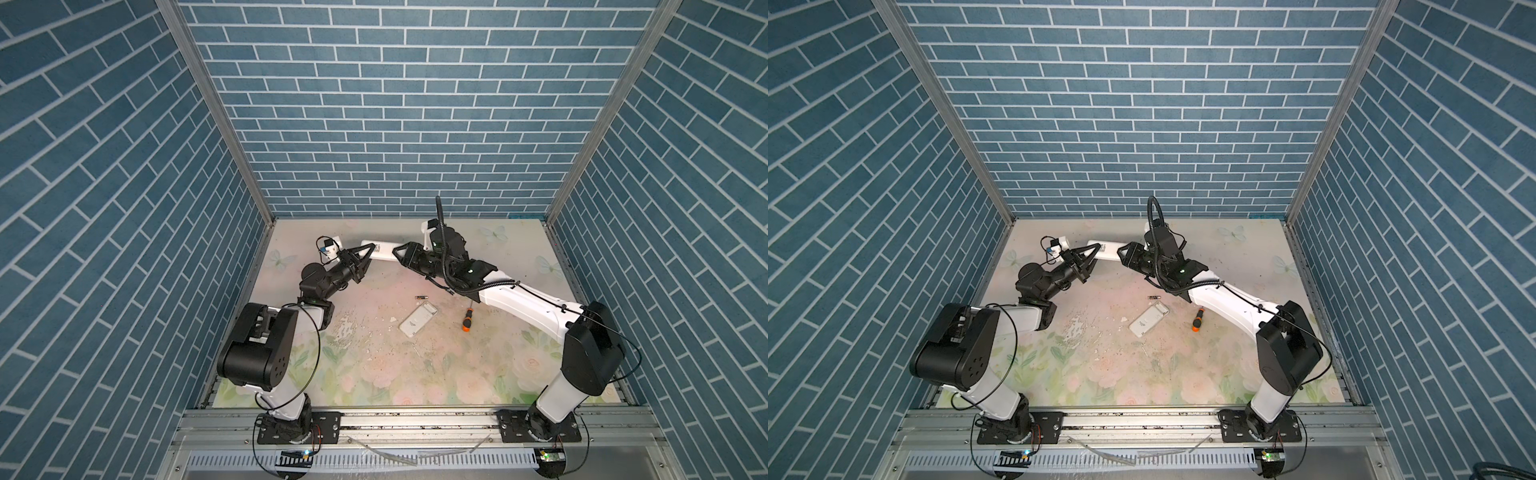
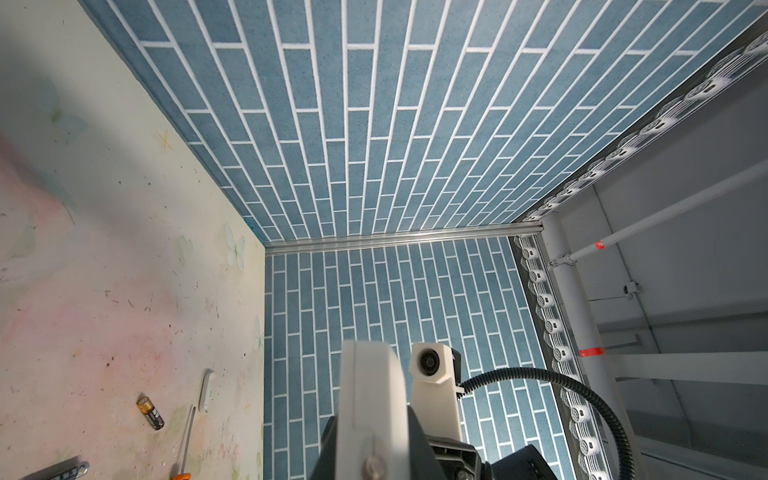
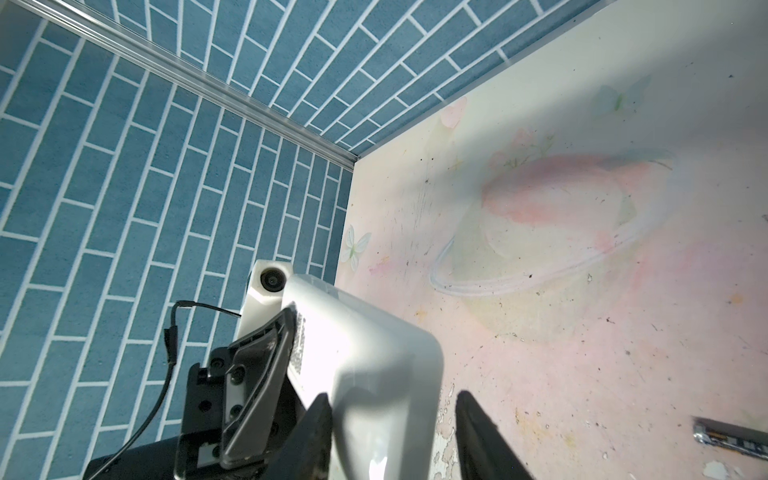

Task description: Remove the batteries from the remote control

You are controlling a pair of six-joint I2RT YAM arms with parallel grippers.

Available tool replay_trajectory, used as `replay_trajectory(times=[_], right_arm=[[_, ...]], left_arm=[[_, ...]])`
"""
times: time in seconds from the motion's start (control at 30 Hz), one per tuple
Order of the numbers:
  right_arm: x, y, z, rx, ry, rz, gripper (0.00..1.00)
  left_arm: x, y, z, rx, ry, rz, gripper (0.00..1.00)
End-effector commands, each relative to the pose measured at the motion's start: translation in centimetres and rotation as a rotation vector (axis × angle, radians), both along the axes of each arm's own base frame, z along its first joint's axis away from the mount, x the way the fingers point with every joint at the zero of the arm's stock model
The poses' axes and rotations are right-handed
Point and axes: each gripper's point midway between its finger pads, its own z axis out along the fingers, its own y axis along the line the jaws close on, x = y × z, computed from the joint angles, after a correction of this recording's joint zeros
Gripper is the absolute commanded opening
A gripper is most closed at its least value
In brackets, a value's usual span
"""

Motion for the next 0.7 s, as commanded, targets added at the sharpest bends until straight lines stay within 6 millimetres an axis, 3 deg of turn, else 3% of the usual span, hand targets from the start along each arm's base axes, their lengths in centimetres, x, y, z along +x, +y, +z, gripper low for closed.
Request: replay_trajectory(times=[0.0,0.37,0.67], right_arm=[[0.1,0.0,-2.5,-0.051,0.045,0.007,0.48],[-0.3,-1.1,-3.6,-0.061,0.065,-0.016,0.32],[-0.3,-2.2,-3.6,-0.067,0.066,-0.026,0.31]], left_arm=[[-1.3,0.0,3.5,-0.033,-0.119,-0.011,0.0],[-1.4,0.1,4.0,-0.04,-0.126,-0.011,0.0],[-1.4,0.1,4.2,-0.044,-0.126,-0.012,0.0]])
